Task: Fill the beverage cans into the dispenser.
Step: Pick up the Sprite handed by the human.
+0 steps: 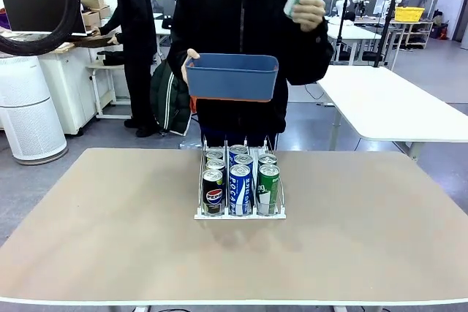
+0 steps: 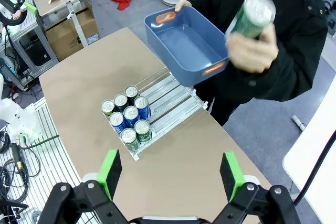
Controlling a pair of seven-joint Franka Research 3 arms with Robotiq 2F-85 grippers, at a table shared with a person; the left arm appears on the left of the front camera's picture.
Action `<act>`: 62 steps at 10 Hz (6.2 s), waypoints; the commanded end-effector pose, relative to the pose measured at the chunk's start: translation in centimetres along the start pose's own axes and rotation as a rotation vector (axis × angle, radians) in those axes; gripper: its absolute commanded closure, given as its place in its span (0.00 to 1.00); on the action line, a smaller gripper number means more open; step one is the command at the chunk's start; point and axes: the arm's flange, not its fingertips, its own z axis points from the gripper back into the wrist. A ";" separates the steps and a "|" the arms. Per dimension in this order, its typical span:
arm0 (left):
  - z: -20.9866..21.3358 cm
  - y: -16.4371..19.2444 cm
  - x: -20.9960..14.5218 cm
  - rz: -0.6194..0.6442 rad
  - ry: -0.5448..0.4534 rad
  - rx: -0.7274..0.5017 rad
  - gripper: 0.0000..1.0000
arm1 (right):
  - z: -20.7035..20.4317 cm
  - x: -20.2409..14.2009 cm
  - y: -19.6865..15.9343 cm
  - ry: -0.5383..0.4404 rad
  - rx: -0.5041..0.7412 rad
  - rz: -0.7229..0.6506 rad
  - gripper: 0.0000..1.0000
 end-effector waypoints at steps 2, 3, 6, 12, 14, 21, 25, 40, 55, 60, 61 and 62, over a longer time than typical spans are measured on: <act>0.0 0.1 0.0 0.007 -0.008 -0.009 0.00 | 0.0 0.0 0.0 0.000 0.001 -0.002 0.00; 0.0 0.1 0.0 0.007 -0.008 -0.009 0.00 | 0.0 0.0 0.0 0.000 0.001 -0.002 0.00; 0.0 0.1 0.0 0.007 -0.008 -0.009 0.00 | 0.0 0.0 0.0 0.000 0.001 -0.002 0.00; 0.0 0.1 0.0 0.007 -0.008 -0.009 0.00 | 0.0 0.0 0.0 0.000 0.001 -0.002 0.00; 0.0 0.1 0.0 0.007 -0.008 -0.009 0.00 | 0.0 0.0 0.0 0.000 0.001 -0.002 0.00; 0.0 0.1 0.0 0.007 -0.008 -0.009 0.00 | 0.0 0.0 0.0 0.000 0.001 -0.002 0.00; 0.0 0.1 0.0 0.007 -0.008 -0.009 0.00 | 0.0 0.0 0.0 0.000 0.001 -0.002 0.00; 0.0 0.1 0.0 0.007 -0.008 -0.009 0.00 | -10.2 -0.1 -3.5 0.132 -0.027 0.044 0.00; 0.0 0.1 0.0 0.007 -0.008 -0.009 0.00 | -14.7 -0.5 -5.3 0.103 0.047 0.033 0.18; 0.0 0.1 0.0 0.007 -0.008 -0.009 0.00 | -14.6 -0.6 -5.3 0.131 0.052 0.023 1.00; 0.0 0.1 0.0 0.007 -0.008 -0.009 0.00 | -14.6 -0.7 -5.2 0.134 0.056 0.023 0.95; 0.0 0.1 0.0 0.007 -0.008 -0.009 0.00 | -14.6 -0.7 -5.2 0.139 0.057 0.020 1.00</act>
